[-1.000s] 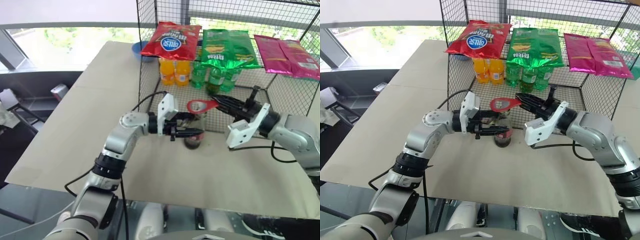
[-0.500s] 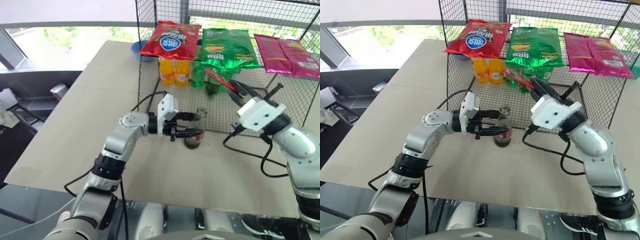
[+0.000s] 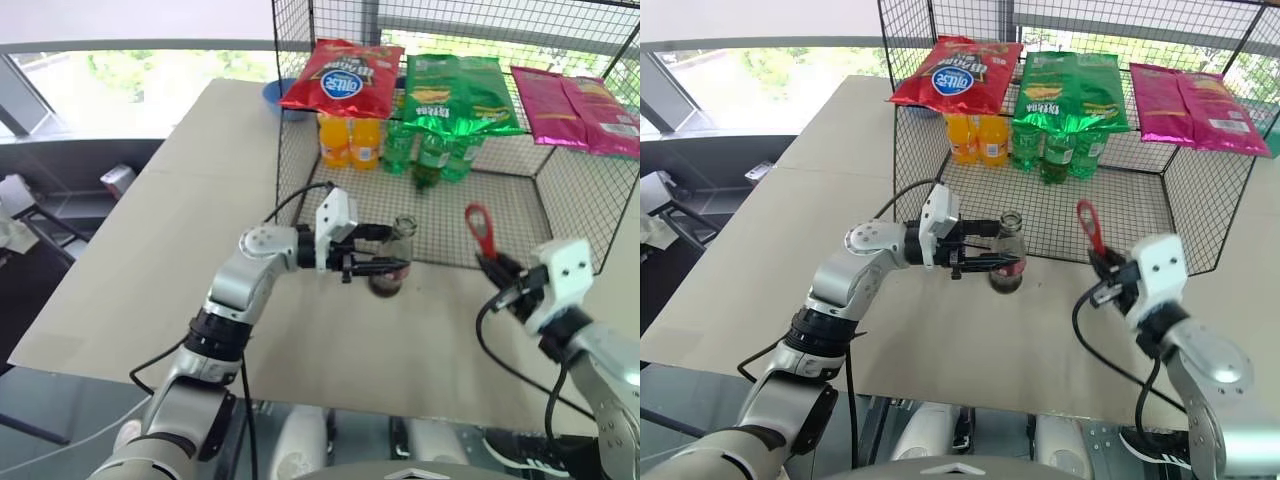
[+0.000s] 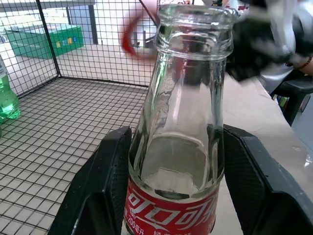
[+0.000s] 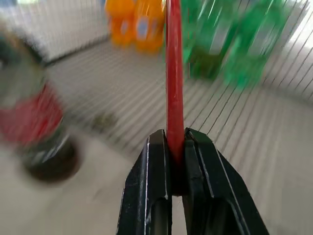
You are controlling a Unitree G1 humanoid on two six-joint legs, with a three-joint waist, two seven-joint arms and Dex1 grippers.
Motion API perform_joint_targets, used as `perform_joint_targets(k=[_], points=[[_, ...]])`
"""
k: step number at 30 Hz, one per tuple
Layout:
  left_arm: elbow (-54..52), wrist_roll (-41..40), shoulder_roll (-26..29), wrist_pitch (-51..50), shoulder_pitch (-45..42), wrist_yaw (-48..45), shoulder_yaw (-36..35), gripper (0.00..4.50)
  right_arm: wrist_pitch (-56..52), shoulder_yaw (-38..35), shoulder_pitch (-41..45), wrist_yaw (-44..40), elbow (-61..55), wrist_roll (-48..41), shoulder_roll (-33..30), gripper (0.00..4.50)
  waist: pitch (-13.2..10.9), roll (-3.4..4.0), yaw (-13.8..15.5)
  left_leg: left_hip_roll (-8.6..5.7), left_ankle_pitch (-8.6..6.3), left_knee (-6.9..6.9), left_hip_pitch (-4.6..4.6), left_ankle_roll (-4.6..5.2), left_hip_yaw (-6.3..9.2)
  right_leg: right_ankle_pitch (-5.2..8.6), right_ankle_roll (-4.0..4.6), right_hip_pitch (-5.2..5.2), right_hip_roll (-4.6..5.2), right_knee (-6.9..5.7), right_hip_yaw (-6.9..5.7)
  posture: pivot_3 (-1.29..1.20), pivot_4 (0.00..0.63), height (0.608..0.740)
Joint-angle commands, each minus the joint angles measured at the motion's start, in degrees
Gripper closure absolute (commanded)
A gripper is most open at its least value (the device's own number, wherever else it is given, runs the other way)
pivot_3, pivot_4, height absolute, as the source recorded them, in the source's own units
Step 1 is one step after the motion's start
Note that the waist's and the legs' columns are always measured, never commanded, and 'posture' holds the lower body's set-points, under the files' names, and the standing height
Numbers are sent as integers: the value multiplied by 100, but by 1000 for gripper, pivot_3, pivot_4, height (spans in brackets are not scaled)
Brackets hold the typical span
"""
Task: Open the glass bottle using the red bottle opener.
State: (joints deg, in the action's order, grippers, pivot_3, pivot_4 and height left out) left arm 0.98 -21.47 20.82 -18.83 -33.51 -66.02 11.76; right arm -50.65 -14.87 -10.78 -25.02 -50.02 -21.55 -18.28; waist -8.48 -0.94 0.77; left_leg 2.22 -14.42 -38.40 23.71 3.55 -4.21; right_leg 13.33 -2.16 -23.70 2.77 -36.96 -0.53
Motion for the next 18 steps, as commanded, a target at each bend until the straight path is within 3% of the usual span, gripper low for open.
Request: perform_joint_targets(k=[1,4,5,7,13,18], points=[[-151,15,-39,196,-55,94,-55,2368,-258,-22,-186,81,-174,-324,-26,4500,0,0,-4,0,0,0,1,0,-1,0,0,0,1,0,1,0,150,740],[-164,26,-39,212,-44,105,-53,2368,-522,112,-345,241,12,-460,86,4500,0,0,-7,-2,0,-2,0,0,-4,0,0,0,1,1,5,0,150,740],[-172,31,-37,217,-38,107,-56,2362,-605,167,-366,315,82,-445,86,3620,0,0,-7,-2,0,-2,0,0,-2,0,0,0,1,1,3,0,150,740],[-185,36,-32,222,-28,106,-62,2362,-761,224,-378,373,150,-523,63,2970,0,0,-7,-2,0,-2,0,0,-1,6,10,0,1,1,2,0,150,740],[-240,19,2,206,22,108,-87,2362,-618,304,-355,443,268,-472,-161,19,0,0,-7,-2,0,-1,1,0,-1,11,18,-1,1,1,3,0,150,740],[-313,-16,12,200,72,119,-104,2362,855,635,-236,245,390,228,-678,19,0,-1,-7,-5,0,-2,0,0,-1,12,16,-1,1,2,3,0,150,740]])
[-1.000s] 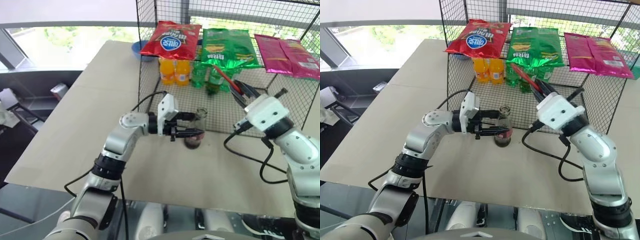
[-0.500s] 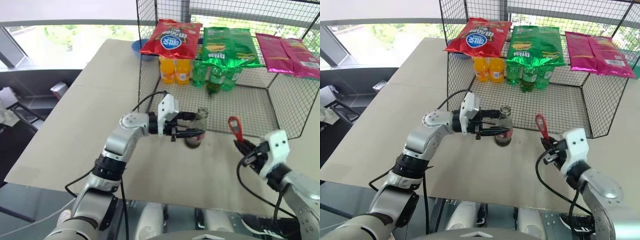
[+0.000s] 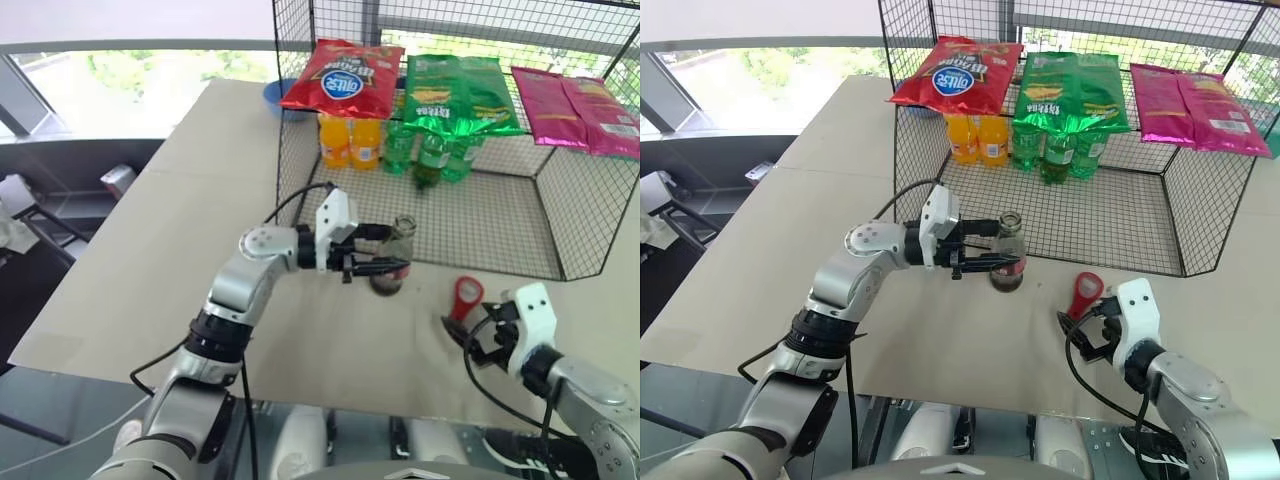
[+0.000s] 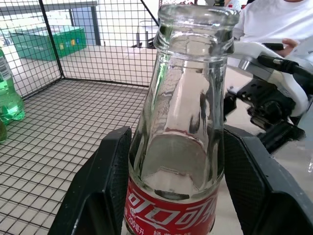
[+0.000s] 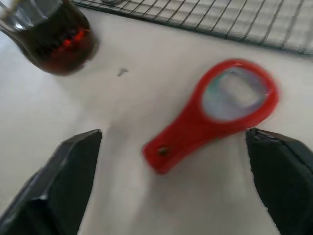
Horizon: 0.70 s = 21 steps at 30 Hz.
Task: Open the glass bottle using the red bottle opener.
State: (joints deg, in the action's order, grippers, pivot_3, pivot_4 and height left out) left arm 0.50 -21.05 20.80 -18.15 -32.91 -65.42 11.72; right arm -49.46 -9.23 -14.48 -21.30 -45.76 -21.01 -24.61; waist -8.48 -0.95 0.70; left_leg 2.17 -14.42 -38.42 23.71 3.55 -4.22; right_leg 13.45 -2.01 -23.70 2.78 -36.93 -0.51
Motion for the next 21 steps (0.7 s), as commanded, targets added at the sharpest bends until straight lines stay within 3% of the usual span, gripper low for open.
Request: perform_joint_targets(k=[1,6,16,18,19,21], points=[[-275,-69,15,127,17,63,-104,2362,876,69,204,-147,-27,148,-13,19,0,0,0,0,0,0,0,0,0,0,0,0,-1,0,0,0,150,740],[-320,-161,28,51,25,89,-141,2362,1541,453,382,-283,68,453,-174,19,0,0,10,2,0,0,1,0,2,-12,-19,0,-5,0,-1,0,150,740],[-353,-272,35,50,65,153,-216,2362,1638,985,986,-127,368,597,-7,19,0,0,13,2,0,0,3,0,3,-13,-19,0,-4,3,-2,0,150,740],[-365,-303,39,33,81,154,-226,1312,1631,1036,1067,-105,415,620,18,0,0,0,8,2,0,0,4,0,3,-13,-19,0,-4,3,-3,0,150,740],[-369,-312,43,23,88,154,-225,1040,1628,1059,1105,-102,440,628,32,0,0,0,6,2,0,0,4,0,1,-13,-19,0,-4,4,-2,0,150,740],[-408,-327,46,15,113,178,-237,84,1627,1099,1151,-98,456,635,47,0,0,0,6,2,0,0,4,0,0,-13,-19,0,-4,4,-1,0,150,740]])
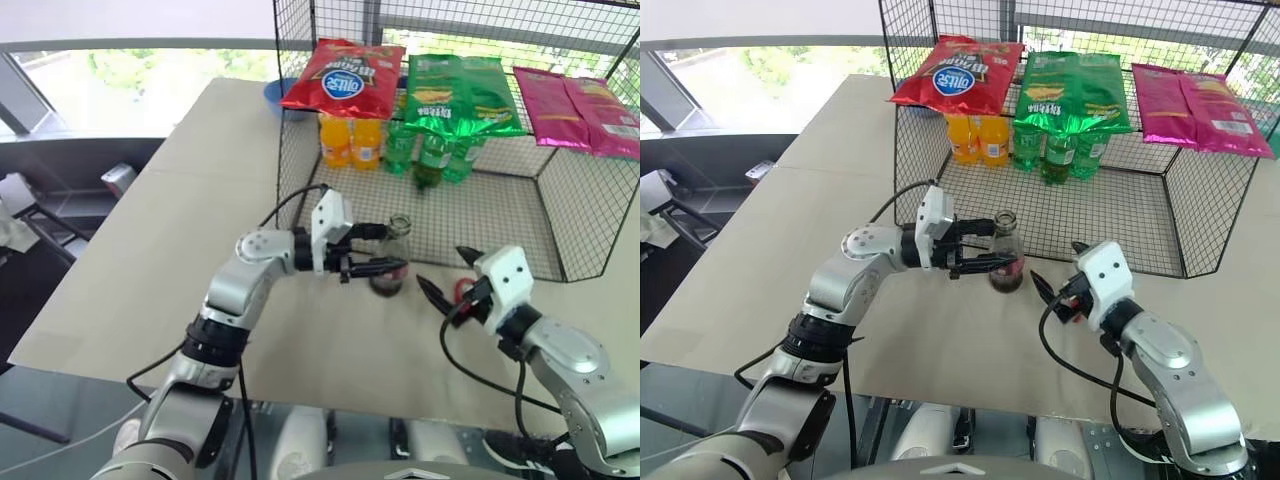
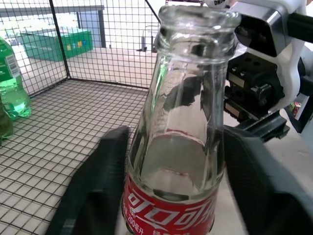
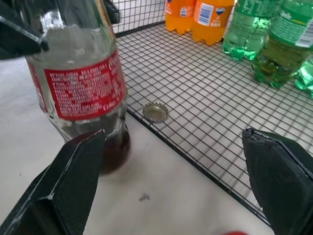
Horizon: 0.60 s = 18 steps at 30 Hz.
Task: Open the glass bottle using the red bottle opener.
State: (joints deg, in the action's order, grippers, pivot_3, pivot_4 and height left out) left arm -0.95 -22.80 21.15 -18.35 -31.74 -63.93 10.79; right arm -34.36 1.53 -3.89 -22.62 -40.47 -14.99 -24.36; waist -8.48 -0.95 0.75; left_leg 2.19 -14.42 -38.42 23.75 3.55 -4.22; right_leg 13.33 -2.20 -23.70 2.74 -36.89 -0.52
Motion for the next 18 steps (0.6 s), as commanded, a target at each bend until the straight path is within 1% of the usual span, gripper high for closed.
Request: perform_joint_targets(k=[1,8,10,15,18], points=[[-277,-156,11,32,3,33,-148,84,114,37,114,39,-63,34,32,0,0,0,1,0,0,0,0,0,0,0,0,0,0,0,-1,0,150,740],[-505,-269,102,-33,77,22,-213,84,116,78,153,62,-39,58,57,0,0,0,-3,1,0,0,0,0,1,0,0,0,0,0,-1,0,150,740],[-623,-366,204,-92,150,-2,-305,84,124,61,141,62,-42,59,52,0,0,0,-3,1,0,0,0,0,1,0,0,0,-1,0,-1,0,150,740],[-1004,-852,554,-513,508,147,-820,84,159,-174,-59,-3,-139,-32,-22,0,0,1,-20,5,0,1,-2,0,0,0,0,0,0,0,0,0,150,740],[-1196,-874,777,-273,1186,330,-1333,84,265,-529,-525,-238,-276,-154,-234,0,2,4,-10,5,0,2,-2,-1,0,0,0,0,2,-1,-1,0,150,740]])
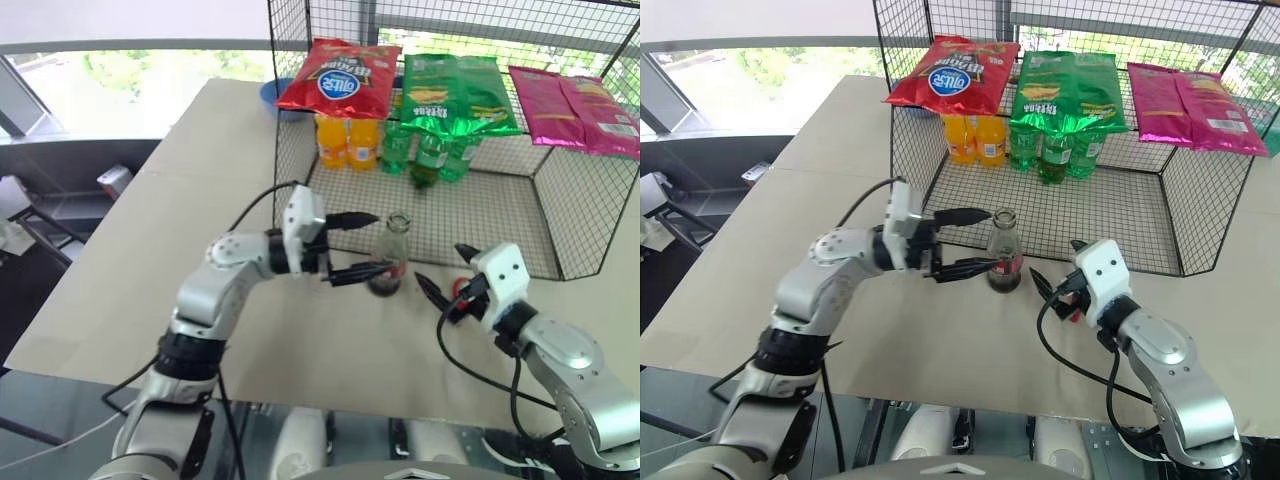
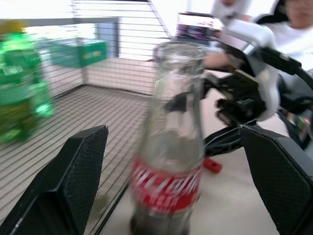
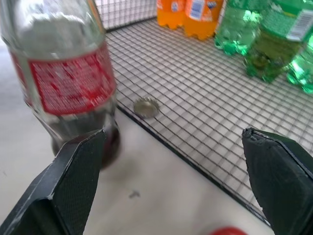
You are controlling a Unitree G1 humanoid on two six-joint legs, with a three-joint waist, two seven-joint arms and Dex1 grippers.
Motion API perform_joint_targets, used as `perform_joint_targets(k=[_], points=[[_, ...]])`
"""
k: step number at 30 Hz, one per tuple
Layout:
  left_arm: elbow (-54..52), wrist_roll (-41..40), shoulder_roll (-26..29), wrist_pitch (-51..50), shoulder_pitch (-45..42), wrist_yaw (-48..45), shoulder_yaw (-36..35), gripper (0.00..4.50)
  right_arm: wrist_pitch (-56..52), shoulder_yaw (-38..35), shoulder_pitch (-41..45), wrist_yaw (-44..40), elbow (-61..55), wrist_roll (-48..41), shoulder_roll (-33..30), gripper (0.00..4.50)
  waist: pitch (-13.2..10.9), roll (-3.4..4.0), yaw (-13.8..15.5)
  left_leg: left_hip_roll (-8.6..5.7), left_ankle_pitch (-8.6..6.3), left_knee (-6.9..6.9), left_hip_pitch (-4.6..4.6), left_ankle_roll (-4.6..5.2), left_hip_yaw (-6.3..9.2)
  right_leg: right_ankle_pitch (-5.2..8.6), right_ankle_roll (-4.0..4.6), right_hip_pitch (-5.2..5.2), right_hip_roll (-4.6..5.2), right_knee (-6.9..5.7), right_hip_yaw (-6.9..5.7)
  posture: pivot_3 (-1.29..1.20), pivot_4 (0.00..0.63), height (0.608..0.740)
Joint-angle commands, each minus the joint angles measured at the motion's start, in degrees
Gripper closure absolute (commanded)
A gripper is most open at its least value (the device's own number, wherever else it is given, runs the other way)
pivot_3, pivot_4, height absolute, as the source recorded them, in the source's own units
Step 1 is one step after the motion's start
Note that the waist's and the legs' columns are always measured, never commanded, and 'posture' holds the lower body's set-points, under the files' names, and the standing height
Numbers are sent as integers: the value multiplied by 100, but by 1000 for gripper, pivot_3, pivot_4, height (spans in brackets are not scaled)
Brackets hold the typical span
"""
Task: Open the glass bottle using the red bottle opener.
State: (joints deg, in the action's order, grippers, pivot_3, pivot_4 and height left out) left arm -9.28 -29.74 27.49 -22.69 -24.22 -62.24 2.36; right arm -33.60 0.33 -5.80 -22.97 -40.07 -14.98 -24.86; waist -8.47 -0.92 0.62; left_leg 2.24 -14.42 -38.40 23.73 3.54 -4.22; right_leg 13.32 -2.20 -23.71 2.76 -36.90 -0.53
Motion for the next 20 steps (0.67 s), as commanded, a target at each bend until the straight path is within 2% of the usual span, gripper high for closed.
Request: perform_joint_targets(k=[1,7,13,20], points=[[-410,-207,159,172,620,273,-642,84,246,-527,-495,-281,-371,-214,-233,0,1,1,3,0,0,1,-1,0,-2,0,0,1,2,0,2,0,150,740],[-593,-29,296,381,1674,586,-882,84,792,-1263,-1746,-660,-699,-222,-489,0,1,0,25,0,-1,0,0,0,0,13,21,2,12,4,-5,0,150,740],[-895,215,324,498,2575,1064,-1054,84,1581,-1996,-2962,-1136,-445,-273,-484,0,4,2,10,3,-1,1,-6,-1,-2,13,22,3,19,3,-5,0,150,740],[-1200,96,521,481,3010,1302,-1399,84,2137,-2526,-3447,-1585,-69,-447,-483,0,6,4,16,12,-6,1,-10,-9,2,15,23,0,44,3,-6,0,150,740]])
